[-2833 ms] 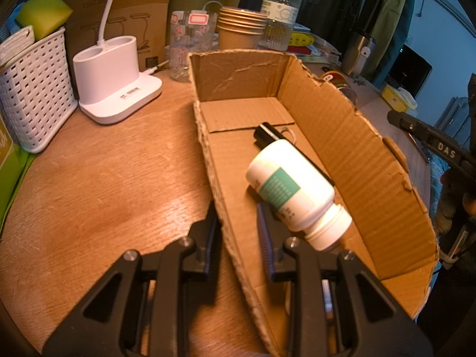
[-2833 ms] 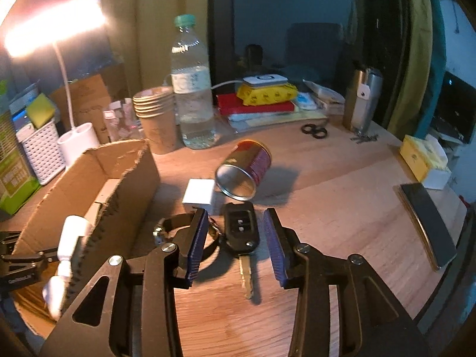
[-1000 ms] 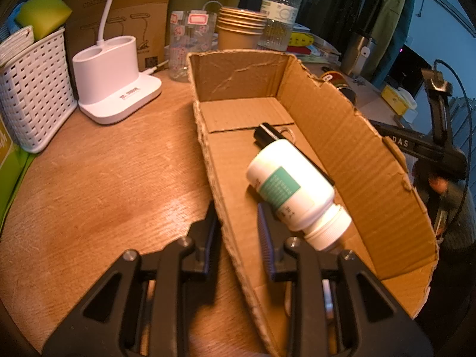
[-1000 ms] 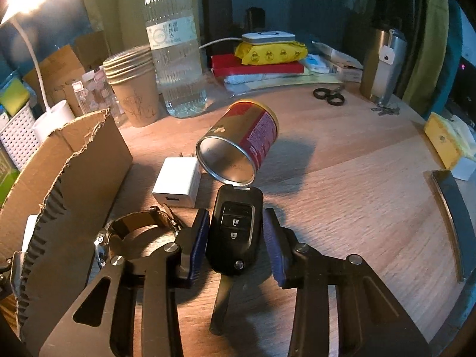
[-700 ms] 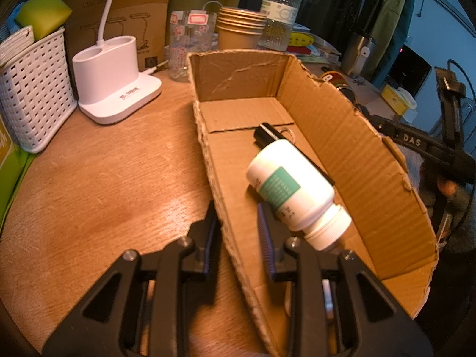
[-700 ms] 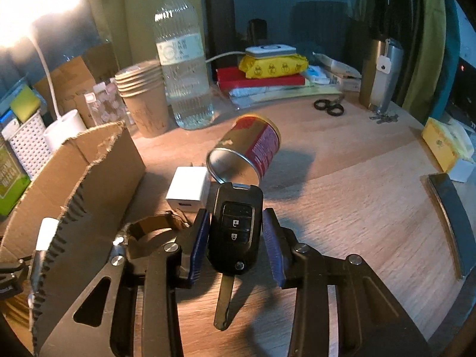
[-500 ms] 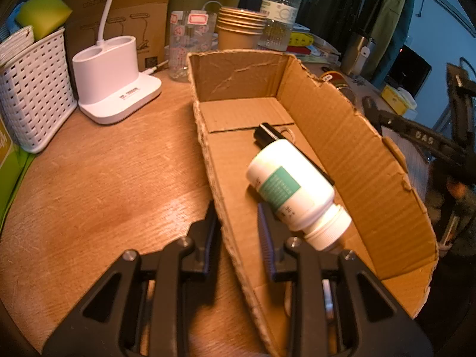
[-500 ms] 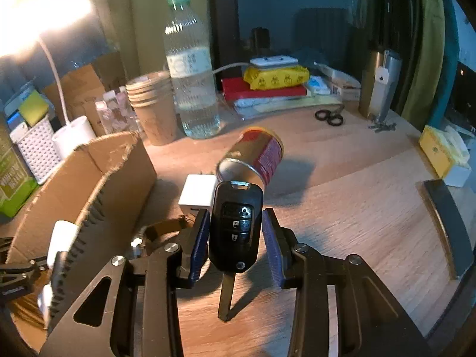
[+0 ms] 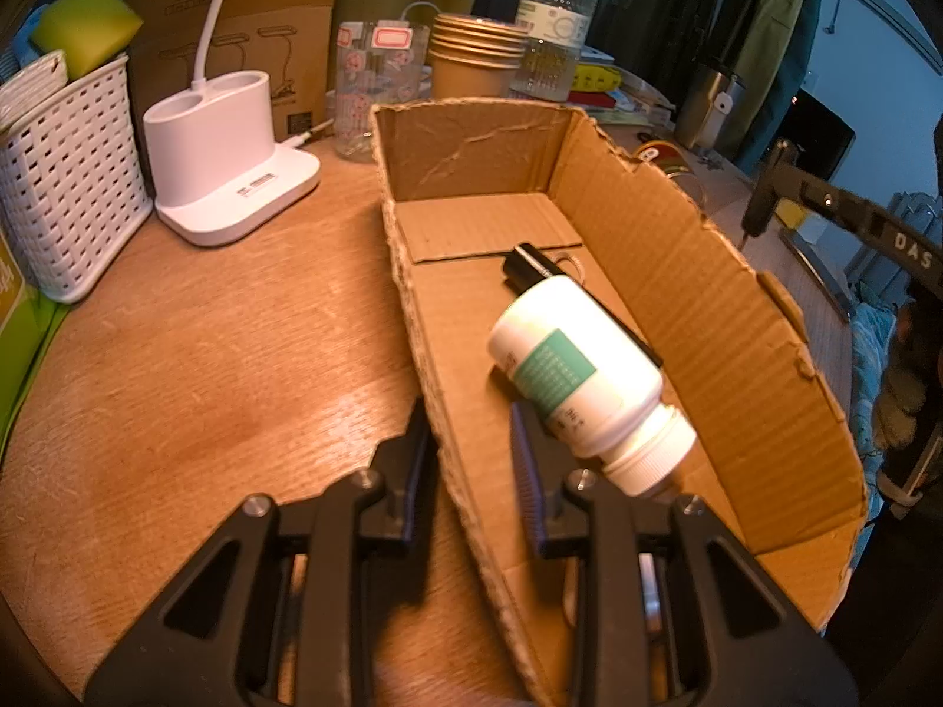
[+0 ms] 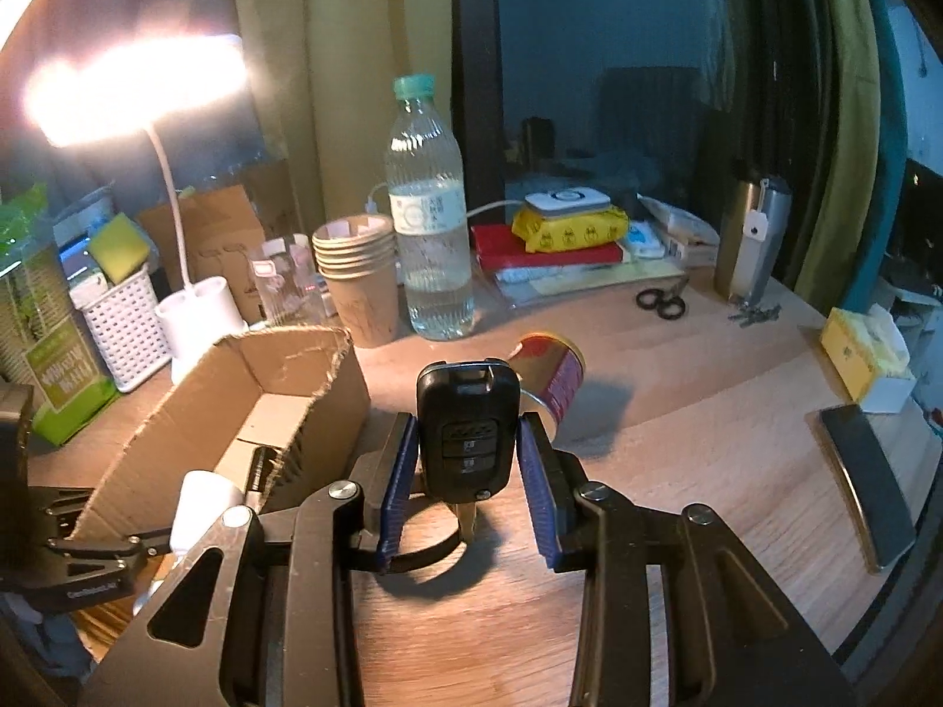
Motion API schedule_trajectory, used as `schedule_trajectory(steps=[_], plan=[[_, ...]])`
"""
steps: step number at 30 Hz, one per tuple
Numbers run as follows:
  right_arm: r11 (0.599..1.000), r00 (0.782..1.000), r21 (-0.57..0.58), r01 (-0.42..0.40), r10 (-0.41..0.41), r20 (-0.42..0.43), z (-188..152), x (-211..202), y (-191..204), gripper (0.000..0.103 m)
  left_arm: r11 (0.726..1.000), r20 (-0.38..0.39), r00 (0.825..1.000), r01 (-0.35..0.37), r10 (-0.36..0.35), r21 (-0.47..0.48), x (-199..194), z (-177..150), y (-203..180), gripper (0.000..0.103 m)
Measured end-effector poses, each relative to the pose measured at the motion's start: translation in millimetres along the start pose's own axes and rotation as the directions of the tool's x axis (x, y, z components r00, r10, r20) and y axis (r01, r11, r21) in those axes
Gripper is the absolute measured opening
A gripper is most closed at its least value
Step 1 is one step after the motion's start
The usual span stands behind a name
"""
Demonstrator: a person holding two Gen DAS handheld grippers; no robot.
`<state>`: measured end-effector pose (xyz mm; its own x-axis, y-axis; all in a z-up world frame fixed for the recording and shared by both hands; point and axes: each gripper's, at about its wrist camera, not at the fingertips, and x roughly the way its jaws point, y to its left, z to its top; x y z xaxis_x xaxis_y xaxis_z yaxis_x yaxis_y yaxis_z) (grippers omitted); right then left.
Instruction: Organize rigid objects
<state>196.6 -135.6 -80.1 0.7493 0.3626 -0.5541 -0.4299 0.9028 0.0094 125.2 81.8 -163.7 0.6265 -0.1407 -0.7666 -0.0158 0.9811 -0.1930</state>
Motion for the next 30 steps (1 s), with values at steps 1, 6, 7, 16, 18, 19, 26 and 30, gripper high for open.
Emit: schedule_trajectory(steps=[1,6,7,16,18,19,26,30], plan=[[1.000,1.000,-0.007,-0.006,0.006,0.012,0.7,-3.4,2.6,0.026,1.000,0.000,1.000,0.000,0.000,0.000,0.2,0.1,-0.2,0.028],[0.999,0.999,-0.041,-0.005,0.007,0.052,5.6,-18.4,13.1,0.020,1.000,0.000,1.000,0.000,0.000,0.000,0.1,-0.1,0.0,0.028],[0.999,0.999,-0.046,-0.003,0.006,0.050,5.6,-18.5,14.5,0.020,1.000,0.000,1.000,0.000,0.000,0.000,0.1,0.0,0.1,0.028],[0.999,0.996,-0.029,0.025,-0.027,-0.087,-12.7,26.8,2.5,0.020,1.000,0.000,1.000,0.001,-0.001,0.000,-0.3,0.3,-1.0,0.029],[0.999,0.995,-0.018,0.035,-0.037,-0.097,-16.2,31.7,-3.0,0.020,1.000,0.000,1.000,0.001,-0.001,0.000,-0.3,0.6,-1.3,0.029],[0.999,0.994,-0.012,0.040,-0.041,-0.104,-17.3,33.4,-6.0,0.021,1.000,0.000,1.000,0.000,0.000,0.000,0.0,0.4,-1.0,0.029],[0.999,0.989,0.002,0.054,-0.054,-0.136,-18.9,45.6,-25.3,0.044,1.000,0.000,1.000,0.000,0.000,0.000,-0.3,0.7,-1.4,0.029],[0.999,0.982,-0.015,0.050,-0.052,-0.183,-22.2,61.8,-30.1,0.048,1.000,0.000,1.000,0.001,-0.001,0.000,-0.3,0.5,-0.9,0.029]])
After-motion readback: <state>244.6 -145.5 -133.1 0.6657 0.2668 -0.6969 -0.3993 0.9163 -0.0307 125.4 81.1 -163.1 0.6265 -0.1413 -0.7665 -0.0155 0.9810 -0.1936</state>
